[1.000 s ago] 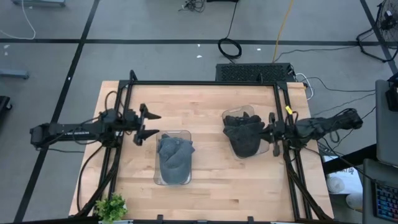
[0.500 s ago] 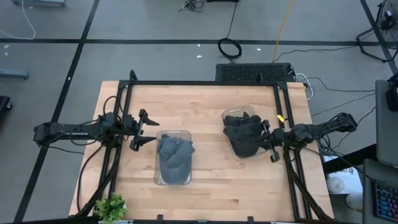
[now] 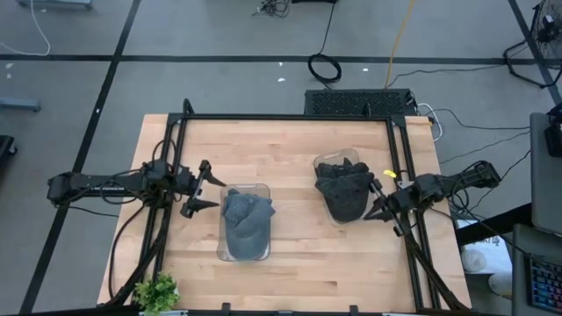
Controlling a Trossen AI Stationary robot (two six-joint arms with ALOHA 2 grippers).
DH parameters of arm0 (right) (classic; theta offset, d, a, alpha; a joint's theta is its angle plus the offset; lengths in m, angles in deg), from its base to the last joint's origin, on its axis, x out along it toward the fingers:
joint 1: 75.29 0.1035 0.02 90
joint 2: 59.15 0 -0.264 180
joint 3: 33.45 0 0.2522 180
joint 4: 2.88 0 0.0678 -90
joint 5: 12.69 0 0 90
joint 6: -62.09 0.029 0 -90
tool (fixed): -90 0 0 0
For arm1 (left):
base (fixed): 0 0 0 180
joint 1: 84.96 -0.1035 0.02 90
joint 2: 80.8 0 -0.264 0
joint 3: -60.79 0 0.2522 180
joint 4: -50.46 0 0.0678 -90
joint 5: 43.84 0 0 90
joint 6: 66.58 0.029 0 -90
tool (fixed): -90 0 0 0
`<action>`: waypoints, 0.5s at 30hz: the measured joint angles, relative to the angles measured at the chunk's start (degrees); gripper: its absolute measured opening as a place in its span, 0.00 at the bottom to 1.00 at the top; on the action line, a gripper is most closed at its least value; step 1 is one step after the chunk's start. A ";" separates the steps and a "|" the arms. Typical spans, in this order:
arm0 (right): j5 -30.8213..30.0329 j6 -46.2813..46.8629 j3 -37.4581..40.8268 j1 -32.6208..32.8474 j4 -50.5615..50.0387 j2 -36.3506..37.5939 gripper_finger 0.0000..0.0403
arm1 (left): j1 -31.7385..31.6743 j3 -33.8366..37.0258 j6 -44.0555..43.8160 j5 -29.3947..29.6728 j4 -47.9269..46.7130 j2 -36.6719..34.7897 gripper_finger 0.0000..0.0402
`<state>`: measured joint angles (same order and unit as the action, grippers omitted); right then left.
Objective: Pick & Place hat
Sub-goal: Return to Home Position
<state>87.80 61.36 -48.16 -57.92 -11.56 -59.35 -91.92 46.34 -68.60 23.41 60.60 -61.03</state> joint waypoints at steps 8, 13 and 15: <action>-6.10 0.97 0.07 -0.02 3.19 0.02 0.00 | -0.02 0.00 -2.83 7.56 -0.12 0.02 0.76; -5.99 1.33 0.09 -0.02 1.70 -0.12 0.00 | -0.02 0.00 -4.56 8.05 -0.97 0.02 0.76; -5.99 4.20 0.09 -0.02 0.75 -0.48 0.00 | -0.02 0.00 -4.32 8.05 -1.31 0.02 0.76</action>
<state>81.81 65.56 -48.08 -57.94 -10.81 -59.83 -91.94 46.34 -72.92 31.46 59.29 -61.01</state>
